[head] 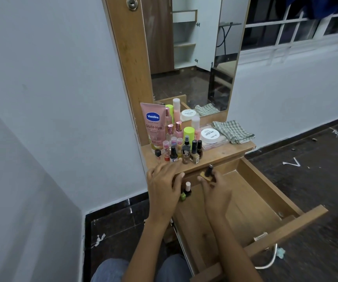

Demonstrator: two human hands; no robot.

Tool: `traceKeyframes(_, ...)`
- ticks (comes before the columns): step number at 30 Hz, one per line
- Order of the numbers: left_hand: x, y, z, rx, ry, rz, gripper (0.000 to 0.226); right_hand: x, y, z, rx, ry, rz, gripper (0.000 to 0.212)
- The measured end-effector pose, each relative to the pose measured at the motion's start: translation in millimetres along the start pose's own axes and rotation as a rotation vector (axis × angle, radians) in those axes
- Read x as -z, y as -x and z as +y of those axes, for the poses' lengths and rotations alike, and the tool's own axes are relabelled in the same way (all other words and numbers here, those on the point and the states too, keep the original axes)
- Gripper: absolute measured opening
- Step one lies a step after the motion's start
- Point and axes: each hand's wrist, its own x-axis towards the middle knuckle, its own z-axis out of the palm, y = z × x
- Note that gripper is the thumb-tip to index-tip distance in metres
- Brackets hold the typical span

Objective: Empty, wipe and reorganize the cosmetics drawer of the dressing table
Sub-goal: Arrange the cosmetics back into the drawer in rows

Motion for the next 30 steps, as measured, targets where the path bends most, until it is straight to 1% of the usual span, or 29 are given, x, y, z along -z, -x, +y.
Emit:
traceKeyframes(2,1,4,-5,0.018,-0.024,-0.013,0.031,-1,-3,8,-0.148,0.049,-0.018,0.023)
traceKeyframes(4,1,9,-9,0.026,-0.040,-0.017,0.028,-6,-5,13,-0.234,0.144,-0.113,0.022)
traceKeyframes(7,1,14,-11,0.037,-0.059,-0.018,0.027,-18,-8,19,-0.298,0.250,-0.284,0.020)
traceKeyframes(10,-1,17,-12,0.038,-0.073,-0.007,0.027,-28,-10,26,-0.335,0.338,-0.445,0.026)
traceKeyframes(12,-1,19,-14,0.050,-0.085,0.000,0.026,-30,-9,29,-0.348,0.345,-0.503,0.028)
traceKeyframes(14,0,21,-15,0.073,-0.092,0.006,0.025,-30,-8,31,-0.335,0.340,-0.518,0.028)
traceKeyframes(17,1,23,-17,0.098,-0.101,0.008,0.024,-31,-4,32,-0.268,0.351,-0.507,0.027)
traceKeyframes(23,-1,29,-17,0.097,-0.108,-0.001,0.025,-31,-6,24,-0.299,0.344,-0.529,0.026)
traceKeyframes(26,-3,30,-16,0.092,-0.105,-0.010,0.025,-30,-6,25,-0.226,0.383,-0.541,0.026)
traceKeyframes(30,-3,29,-16,0.092,-0.110,-0.015,0.024,-29,-5,22,-0.218,0.385,-0.573,0.025)
